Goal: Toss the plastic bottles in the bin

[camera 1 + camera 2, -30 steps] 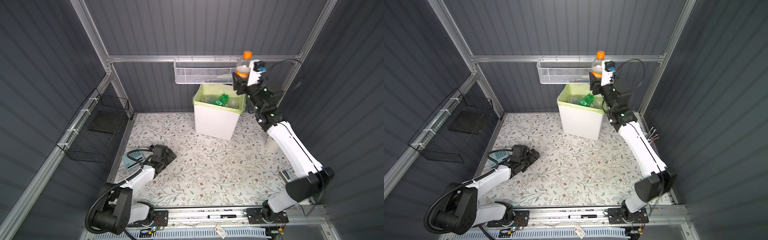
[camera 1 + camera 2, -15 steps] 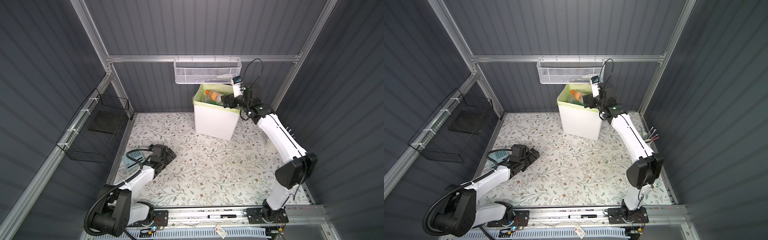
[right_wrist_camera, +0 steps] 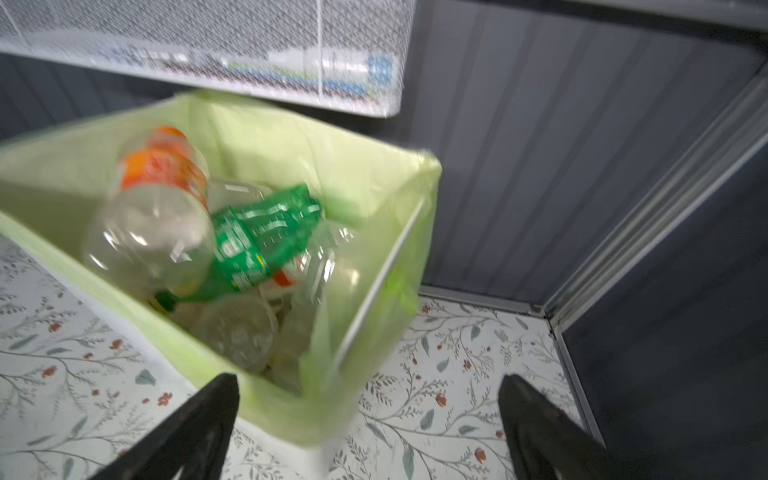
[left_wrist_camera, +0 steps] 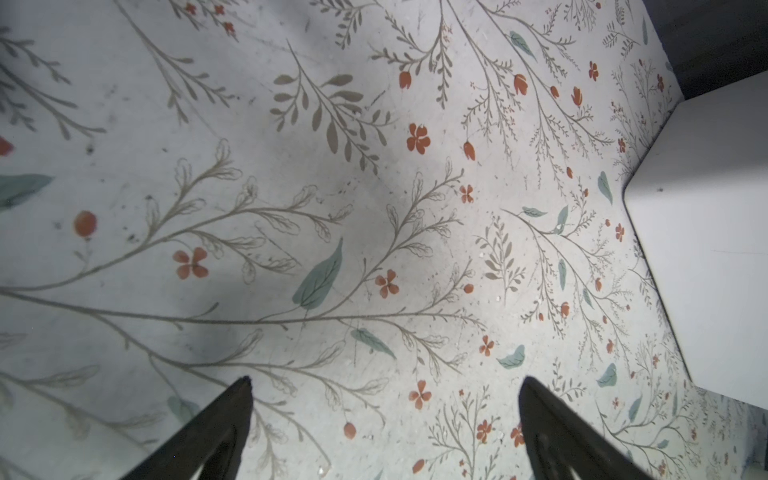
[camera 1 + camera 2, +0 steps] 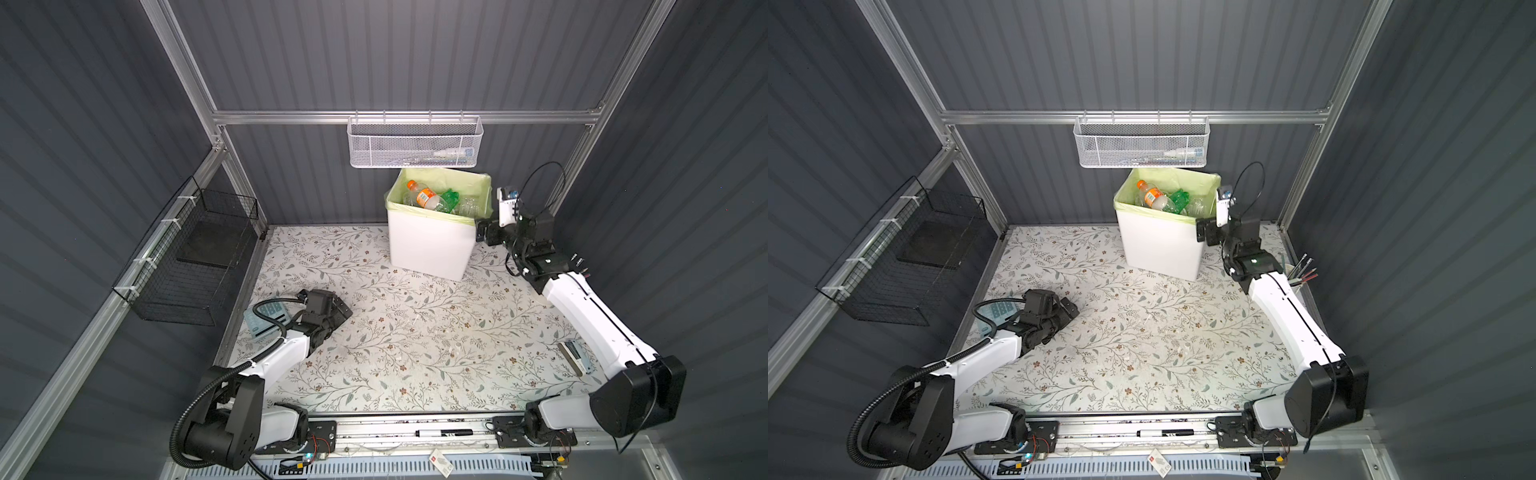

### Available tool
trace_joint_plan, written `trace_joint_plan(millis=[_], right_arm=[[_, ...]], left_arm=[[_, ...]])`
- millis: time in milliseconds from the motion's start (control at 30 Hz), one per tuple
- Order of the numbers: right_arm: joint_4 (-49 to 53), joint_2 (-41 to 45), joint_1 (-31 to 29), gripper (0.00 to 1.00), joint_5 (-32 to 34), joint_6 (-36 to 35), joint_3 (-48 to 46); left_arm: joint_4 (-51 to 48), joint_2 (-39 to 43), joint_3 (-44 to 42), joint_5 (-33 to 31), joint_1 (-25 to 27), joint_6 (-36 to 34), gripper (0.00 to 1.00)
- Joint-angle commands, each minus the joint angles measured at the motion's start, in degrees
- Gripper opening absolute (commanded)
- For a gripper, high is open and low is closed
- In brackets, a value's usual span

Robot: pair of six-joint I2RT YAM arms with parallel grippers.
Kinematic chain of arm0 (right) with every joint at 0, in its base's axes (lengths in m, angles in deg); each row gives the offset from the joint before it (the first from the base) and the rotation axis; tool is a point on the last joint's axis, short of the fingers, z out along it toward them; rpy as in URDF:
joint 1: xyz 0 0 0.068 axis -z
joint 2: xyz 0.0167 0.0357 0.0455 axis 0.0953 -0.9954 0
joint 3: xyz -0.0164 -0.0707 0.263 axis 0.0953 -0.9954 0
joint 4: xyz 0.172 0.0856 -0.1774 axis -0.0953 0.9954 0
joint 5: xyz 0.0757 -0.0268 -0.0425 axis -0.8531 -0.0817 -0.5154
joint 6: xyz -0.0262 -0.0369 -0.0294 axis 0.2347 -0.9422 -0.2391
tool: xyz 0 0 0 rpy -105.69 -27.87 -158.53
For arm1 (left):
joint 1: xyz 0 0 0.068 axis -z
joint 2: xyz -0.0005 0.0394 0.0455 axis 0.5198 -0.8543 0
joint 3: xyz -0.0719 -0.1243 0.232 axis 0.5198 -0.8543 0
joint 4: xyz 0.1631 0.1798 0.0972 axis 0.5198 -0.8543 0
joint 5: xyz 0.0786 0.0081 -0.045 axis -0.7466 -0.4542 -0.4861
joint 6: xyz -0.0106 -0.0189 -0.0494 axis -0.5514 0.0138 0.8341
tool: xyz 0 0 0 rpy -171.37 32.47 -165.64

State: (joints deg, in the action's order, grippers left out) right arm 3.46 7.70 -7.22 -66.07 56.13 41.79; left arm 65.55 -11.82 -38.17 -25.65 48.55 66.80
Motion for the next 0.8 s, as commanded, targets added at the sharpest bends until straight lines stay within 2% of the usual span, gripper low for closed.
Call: trace_joint_plan(millis=[0,200,367,533,600,700,767], right_arm=[[-5.86,7.11,2.86,0.99,-0.41,1.08,-10.54],[-19.60,15.01,8.07,0.99,-1.84,3.66,-34.20],[-34.53,15.24,11.15,0.99,-1.90,7.23,-46.57],[-44.59,8.40,13.90,0.99,-2.88,8.32,-51.03],[-42.87,7.39,14.51,0.99,-4.44,8.34,-49.43],[-49.20,3.88,15.62,0.99,-8.27,8.75,-49.41],[-48.35,2.09,15.83,0.99,-8.84,7.78,-47.69]], left_arm=[[-1.99,1.40,2.31,-4.54,-0.27,-4.19,1.00],[-4.19,0.95,5.26,-10.54,-0.30,-8.46,1.00],[-4.62,1.35,6.05,-13.94,-0.40,-11.15,1.00],[-0.95,3.69,3.28,-18.46,-0.37,-14.97,1.00],[0.29,5.15,2.31,-20.28,-0.36,-16.33,1.00],[1.58,6.75,1.03,-22.80,-0.36,-18.00,1.00],[1.72,7.49,0.69,-23.98,-0.36,-18.76,1.00]])
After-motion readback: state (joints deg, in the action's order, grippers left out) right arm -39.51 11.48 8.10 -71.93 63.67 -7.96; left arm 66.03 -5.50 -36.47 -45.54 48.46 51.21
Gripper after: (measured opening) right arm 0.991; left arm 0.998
